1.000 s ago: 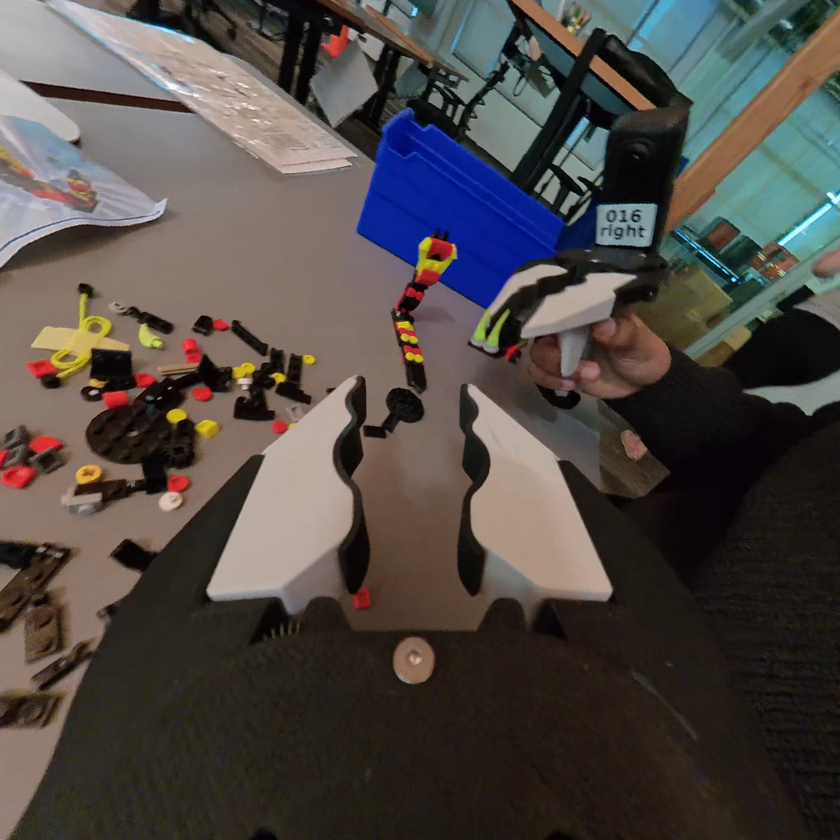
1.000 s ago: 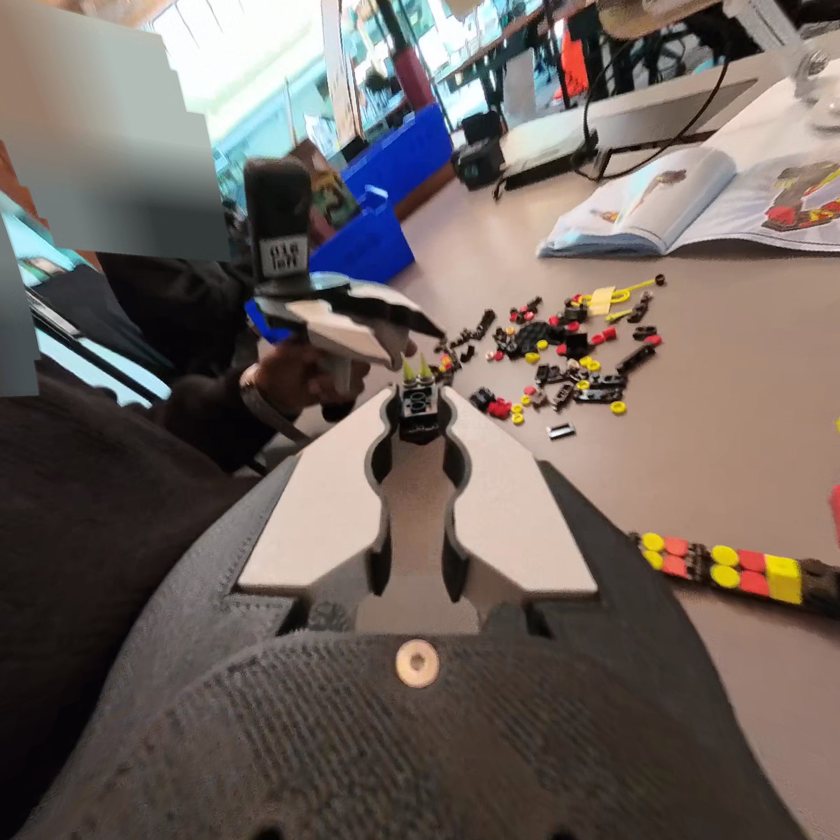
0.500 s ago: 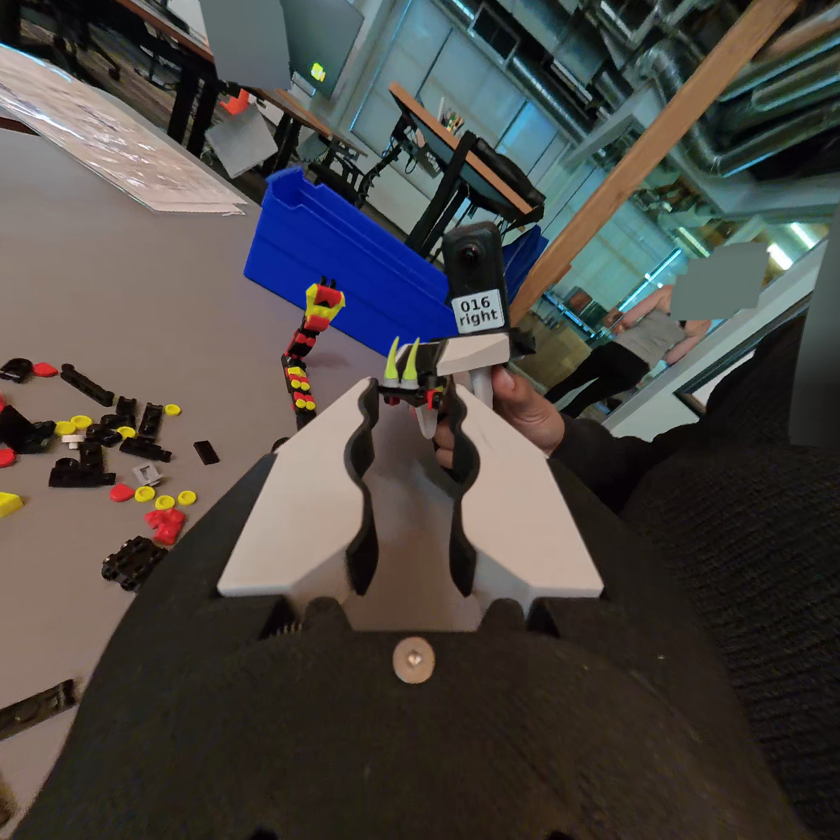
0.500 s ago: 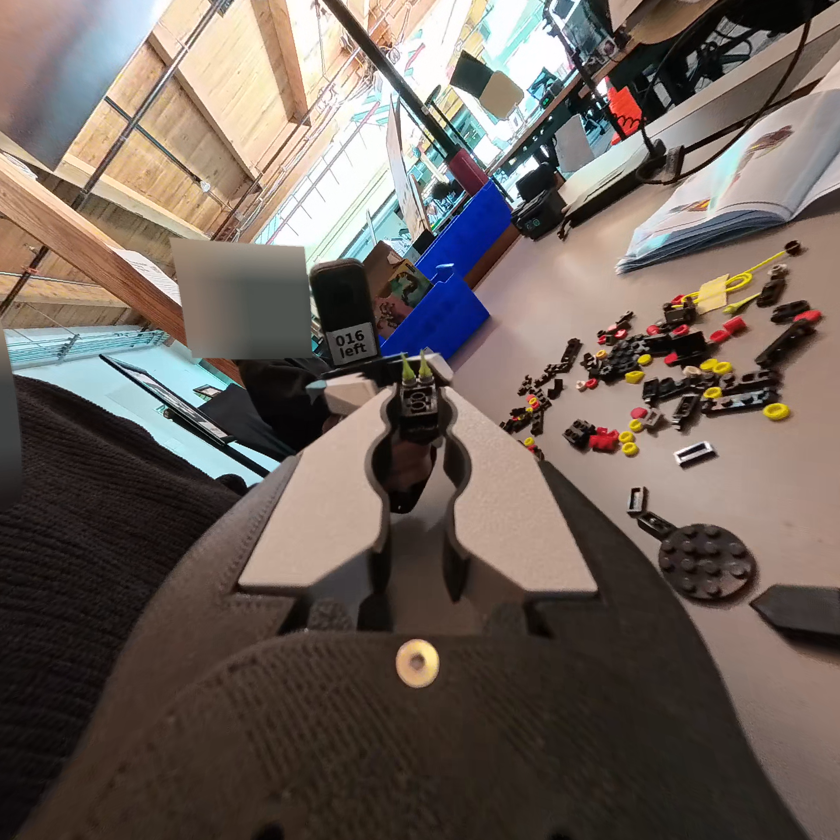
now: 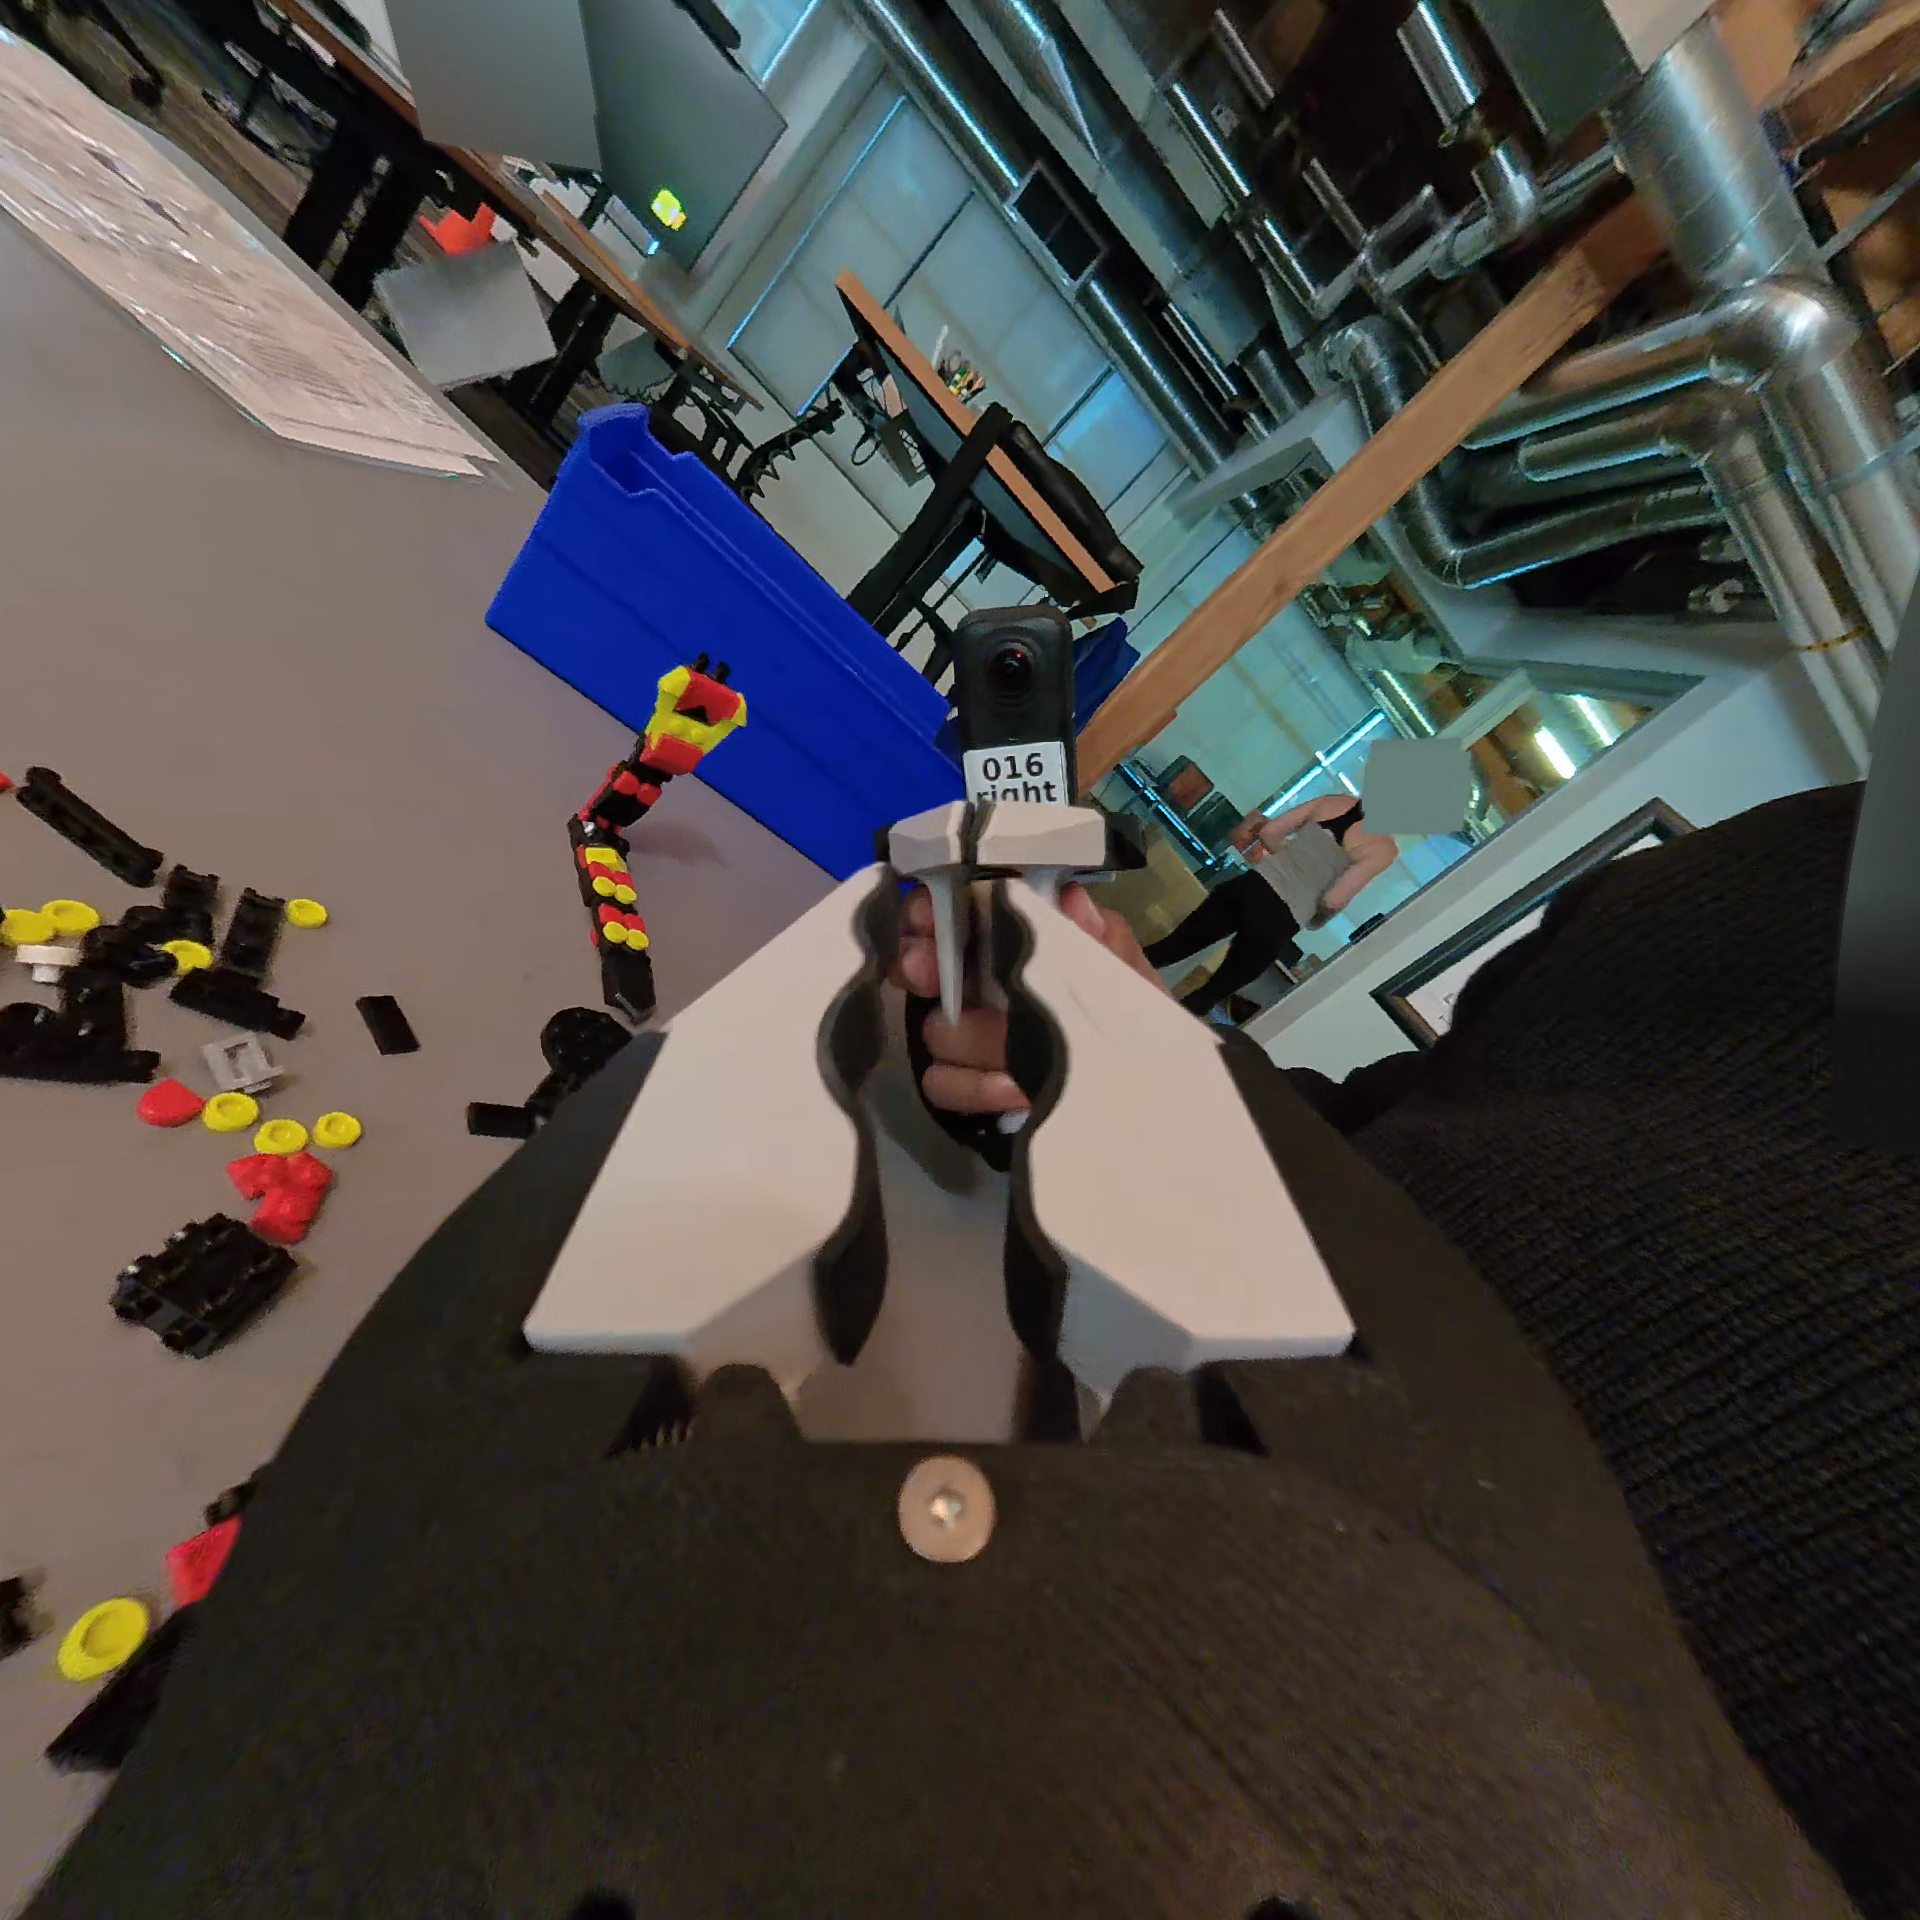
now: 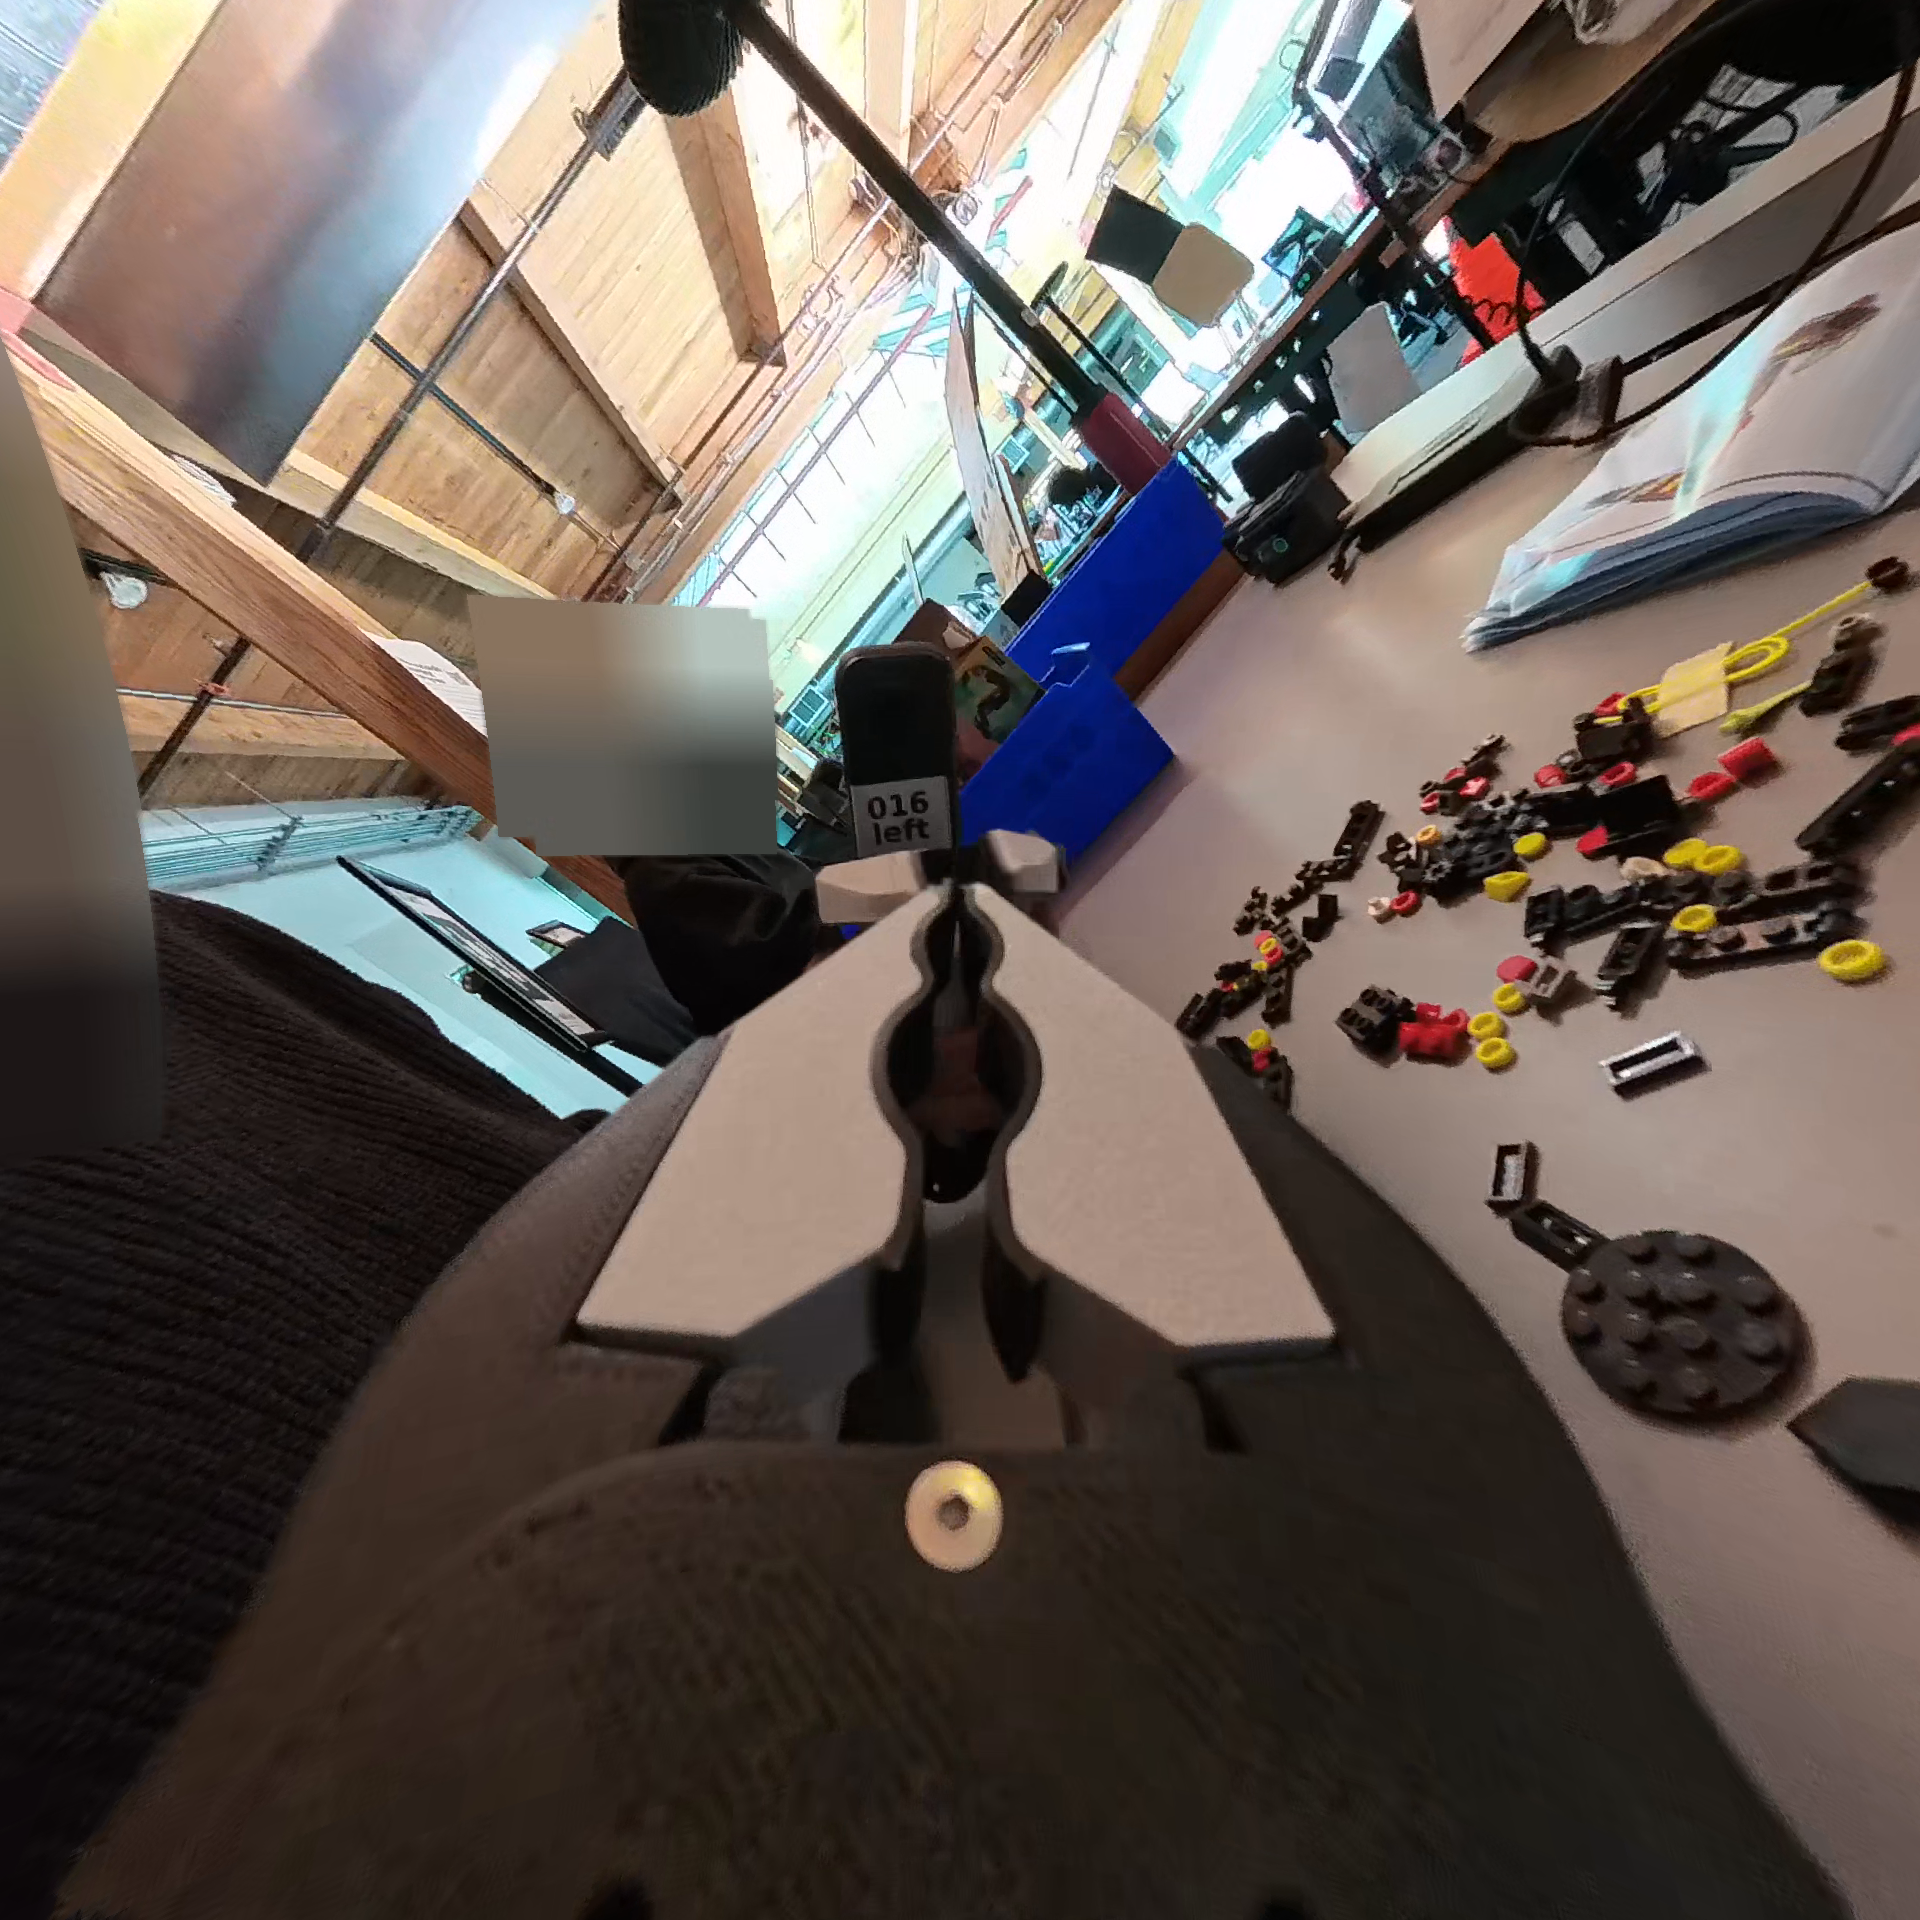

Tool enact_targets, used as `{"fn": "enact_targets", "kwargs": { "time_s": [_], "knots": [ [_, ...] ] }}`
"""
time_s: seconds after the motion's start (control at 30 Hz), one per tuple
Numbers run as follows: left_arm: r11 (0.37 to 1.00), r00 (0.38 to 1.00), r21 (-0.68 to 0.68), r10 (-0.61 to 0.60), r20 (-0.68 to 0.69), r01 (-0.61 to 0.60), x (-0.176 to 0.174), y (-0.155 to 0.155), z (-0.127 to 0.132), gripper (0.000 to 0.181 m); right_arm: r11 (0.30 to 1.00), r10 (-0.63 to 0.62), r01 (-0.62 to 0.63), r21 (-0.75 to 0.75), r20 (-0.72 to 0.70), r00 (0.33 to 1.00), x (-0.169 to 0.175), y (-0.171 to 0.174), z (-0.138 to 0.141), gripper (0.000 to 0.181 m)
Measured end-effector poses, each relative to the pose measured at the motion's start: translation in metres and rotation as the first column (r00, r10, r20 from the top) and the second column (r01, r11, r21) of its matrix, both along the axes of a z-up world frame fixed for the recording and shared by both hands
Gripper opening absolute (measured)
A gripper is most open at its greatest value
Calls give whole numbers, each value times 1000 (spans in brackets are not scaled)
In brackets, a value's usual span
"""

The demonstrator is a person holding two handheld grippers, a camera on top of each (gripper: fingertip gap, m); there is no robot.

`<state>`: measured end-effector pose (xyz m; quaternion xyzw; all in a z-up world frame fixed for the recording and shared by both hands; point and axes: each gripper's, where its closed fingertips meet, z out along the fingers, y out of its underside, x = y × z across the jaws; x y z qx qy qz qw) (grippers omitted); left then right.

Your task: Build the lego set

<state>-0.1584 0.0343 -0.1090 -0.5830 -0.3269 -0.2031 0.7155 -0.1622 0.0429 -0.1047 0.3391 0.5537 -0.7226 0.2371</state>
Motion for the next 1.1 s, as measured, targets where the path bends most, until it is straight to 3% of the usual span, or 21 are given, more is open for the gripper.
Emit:
{"fn": "enact_targets", "kwargs": {
  "time_s": [0.03,0.33,0.53,0.67,0.8,0.87,0.97,1.1],
  "knots": [
    [1000,1000,1,-9,2,9,1,1,0,8,1000,-1,1,25,-3,1000,0,-1,-4,0],
    [989,990,-53,141,18,-139,-25,-27,-9,18,961,-138,170,218,-157,978,-23,32,-11,7],
    [967,969,-86,245,31,-242,-42,-51,-14,17,885,-77,195,424,-279,957,-20,22,-35,11],
    [937,975,-270,219,-45,-223,-39,-41,-36,29,866,-63,202,457,-303,951,-20,20,-37,14],
    [817,977,-540,135,-165,-204,-39,-27,-71,42,852,-56,212,478,-318,946,-25,25,-40,19],
    [778,975,-595,101,-197,-201,-40,-24,-78,41,811,6,206,548,-360,933,-27,23,-46,24],
    [794,980,-581,95,-175,-181,-42,-20,-77,41,701,154,216,679,-441,884,-31,12,-64,28],
    [797,980,-573,115,-165,-189,-40,-27,-79,41,507,364,227,831,-446,818,-40,-3,-100,37]
  ]
}}
